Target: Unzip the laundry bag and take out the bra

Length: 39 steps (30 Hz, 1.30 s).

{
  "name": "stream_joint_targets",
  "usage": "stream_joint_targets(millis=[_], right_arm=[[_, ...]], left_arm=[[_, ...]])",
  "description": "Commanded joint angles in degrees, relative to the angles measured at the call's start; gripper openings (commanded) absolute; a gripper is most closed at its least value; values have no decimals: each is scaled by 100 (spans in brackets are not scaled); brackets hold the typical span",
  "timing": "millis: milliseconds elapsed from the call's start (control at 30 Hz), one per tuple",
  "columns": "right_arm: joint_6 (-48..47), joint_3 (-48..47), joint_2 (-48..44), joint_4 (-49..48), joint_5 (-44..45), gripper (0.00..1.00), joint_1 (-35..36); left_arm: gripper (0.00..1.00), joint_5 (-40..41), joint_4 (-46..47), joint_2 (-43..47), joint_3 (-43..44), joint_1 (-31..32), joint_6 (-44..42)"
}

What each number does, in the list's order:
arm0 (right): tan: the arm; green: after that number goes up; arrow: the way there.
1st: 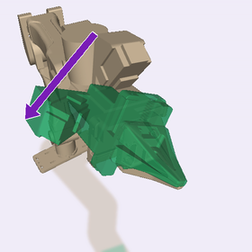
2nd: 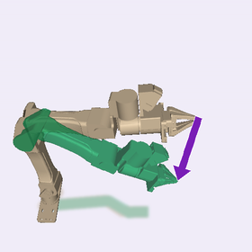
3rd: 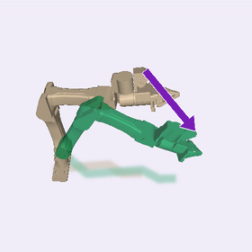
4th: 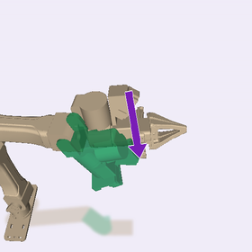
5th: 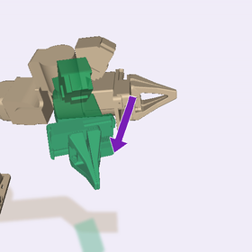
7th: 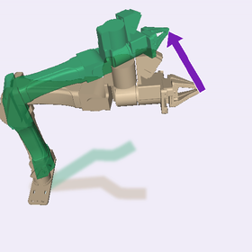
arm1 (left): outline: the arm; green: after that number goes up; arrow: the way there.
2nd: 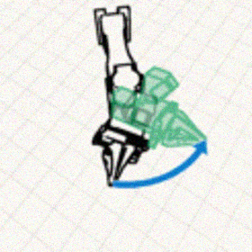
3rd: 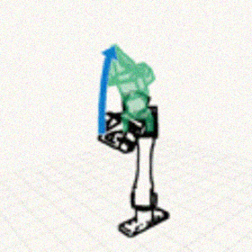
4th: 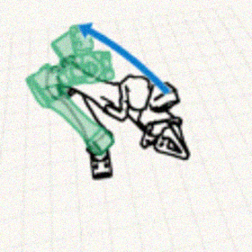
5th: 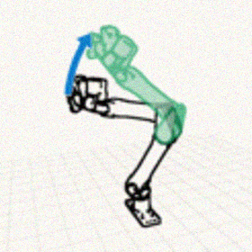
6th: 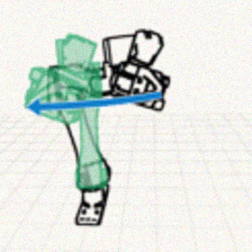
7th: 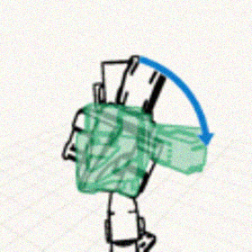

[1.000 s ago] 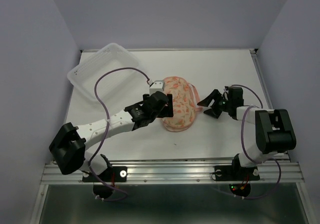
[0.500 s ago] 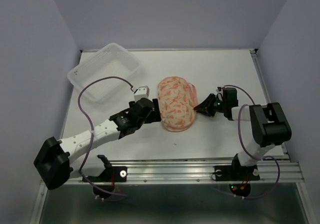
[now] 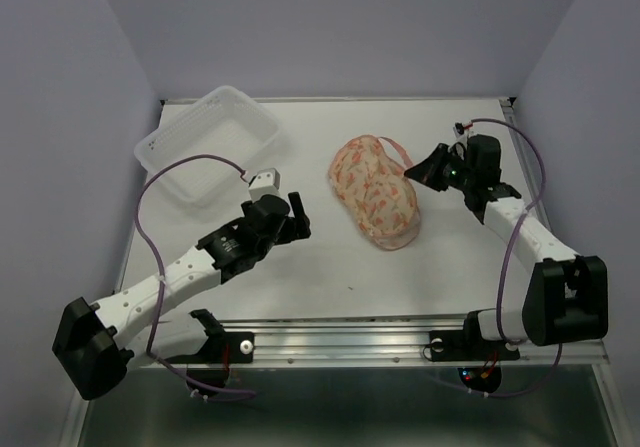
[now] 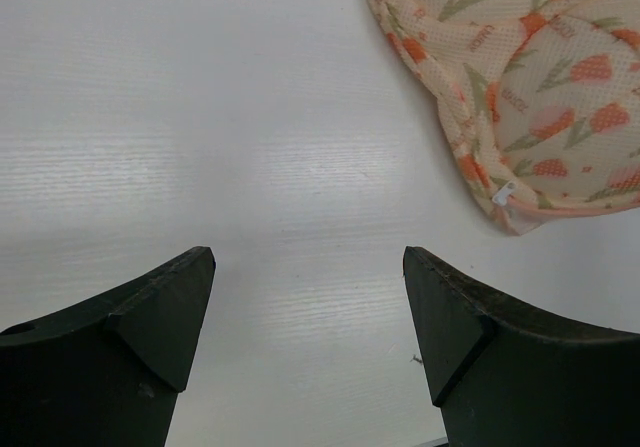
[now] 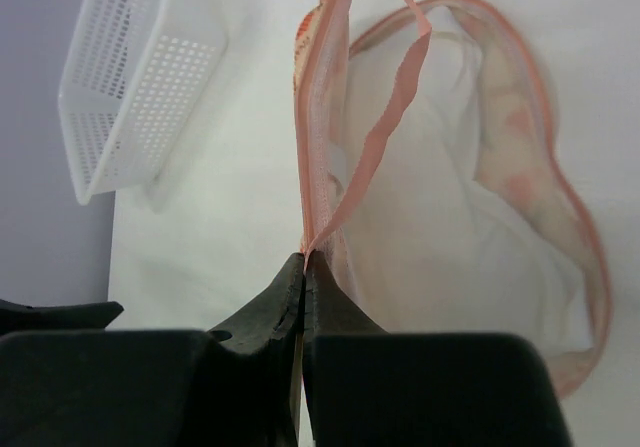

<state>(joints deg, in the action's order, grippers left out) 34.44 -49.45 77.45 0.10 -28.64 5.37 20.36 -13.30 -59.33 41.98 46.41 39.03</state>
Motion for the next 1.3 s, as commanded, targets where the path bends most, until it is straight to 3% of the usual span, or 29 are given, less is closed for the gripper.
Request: stream_joint_targets(millis=[0,233,467,567,700,733,800,933,1067,1133,1267], right_arm=[[-534,-538,-257,412,-167,1,157],[-1561,-1382,-108,930,-273,1,1307],[-2343,-1445,375,1396,-212,1,2336],[-2660,-1374,735,1747,-220,7,2890],[-2758,-1278,1184,1994,-247,33,3497],[-2732,-1278,1254,2003,-299,45,3576],[-2618,-1321,1299,1994,-300,49,3629],[-2486,-1706,1080,2160,533,78,3629],[-2040,-1989,956,2678,1990,93,3350],[-1757,-1920,825,2758,2248,99,3025],[-958,-1358,352,2811,2618,100,1883]], left_arm=[[88,188,-216,351,30,-132,-35],[88,302,-700,1106,21,-282,131],[88,399,-1201,1845,-84,-308,439],[87,416,-1342,2091,-137,-308,544],[88,486,-1438,2224,-163,-308,641],[88,495,-1439,2215,-146,-308,650],[88,504,-1404,2145,-93,-308,641],[88,425,-1246,1838,74,-308,501],[88,128,-790,1146,380,-308,343],[88,-66,-570,828,513,-308,281],[88,-602,-77,-364,1004,-308,19]])
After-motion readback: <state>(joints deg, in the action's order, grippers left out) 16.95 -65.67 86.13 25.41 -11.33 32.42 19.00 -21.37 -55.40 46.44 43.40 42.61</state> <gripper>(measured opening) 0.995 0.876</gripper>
